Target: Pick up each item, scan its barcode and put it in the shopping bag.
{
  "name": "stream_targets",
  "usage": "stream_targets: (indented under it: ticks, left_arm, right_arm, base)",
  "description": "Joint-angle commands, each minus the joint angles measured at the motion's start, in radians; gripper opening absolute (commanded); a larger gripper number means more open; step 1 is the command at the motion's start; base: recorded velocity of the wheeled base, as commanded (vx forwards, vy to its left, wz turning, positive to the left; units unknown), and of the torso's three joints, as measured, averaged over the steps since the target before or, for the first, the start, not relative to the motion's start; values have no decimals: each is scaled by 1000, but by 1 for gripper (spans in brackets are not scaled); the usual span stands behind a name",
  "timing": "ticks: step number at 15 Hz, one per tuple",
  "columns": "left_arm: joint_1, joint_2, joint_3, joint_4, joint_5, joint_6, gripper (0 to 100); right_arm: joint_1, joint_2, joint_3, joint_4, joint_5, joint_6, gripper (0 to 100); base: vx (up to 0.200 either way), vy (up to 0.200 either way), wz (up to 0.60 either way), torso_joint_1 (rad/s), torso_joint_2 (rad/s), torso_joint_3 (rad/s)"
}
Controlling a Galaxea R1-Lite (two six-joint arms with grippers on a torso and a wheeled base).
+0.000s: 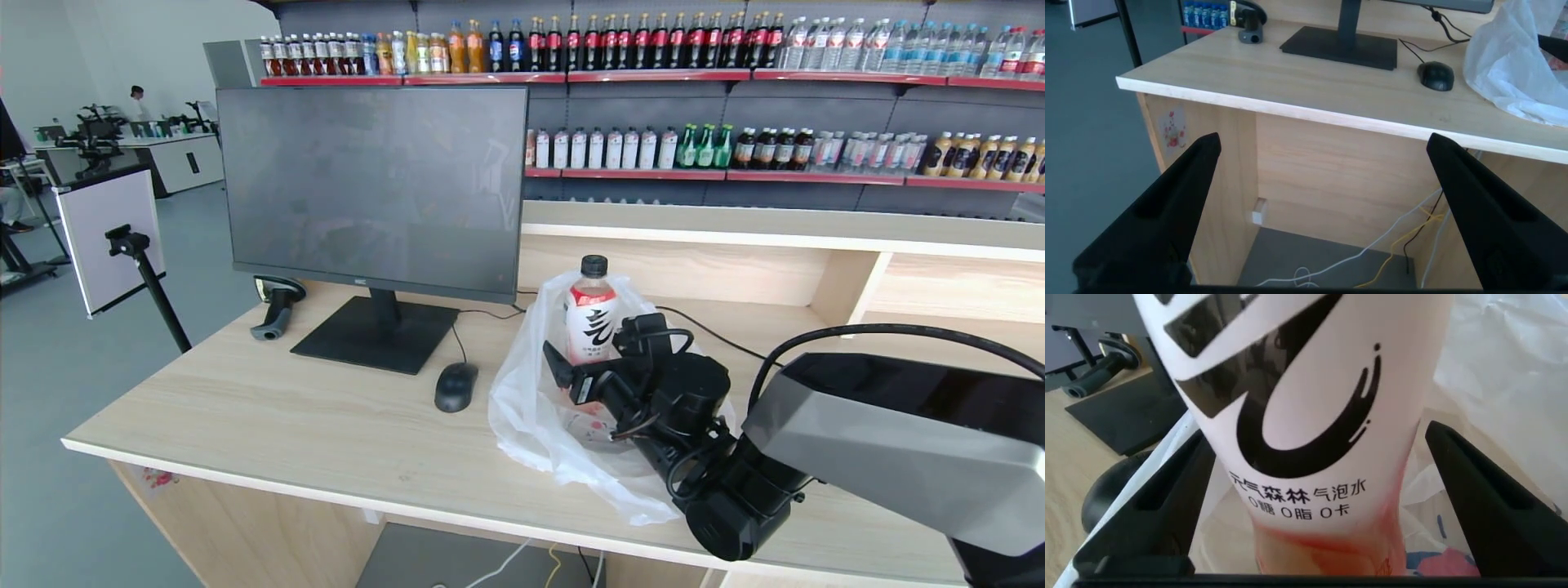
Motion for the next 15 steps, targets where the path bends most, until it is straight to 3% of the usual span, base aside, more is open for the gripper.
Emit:
stream_targets:
  ticks: [1,12,15]
  left_arm:
    - [0,0,0,0,1,-2,100]
    - [2,0,0,0,1,1,100]
    - [2,0,0,0,1,2,100]
  right_arm:
    - [2,-9,2,-1,0,1,100]
    - [59,-320,335,-1,-31,2,100]
    - [93,-468,513,-1,-31,-10,100]
  base:
    - [0,0,0,0,0,0]
    - [0,0,0,0,0,0]
    - [0,0,0,0,0,0]
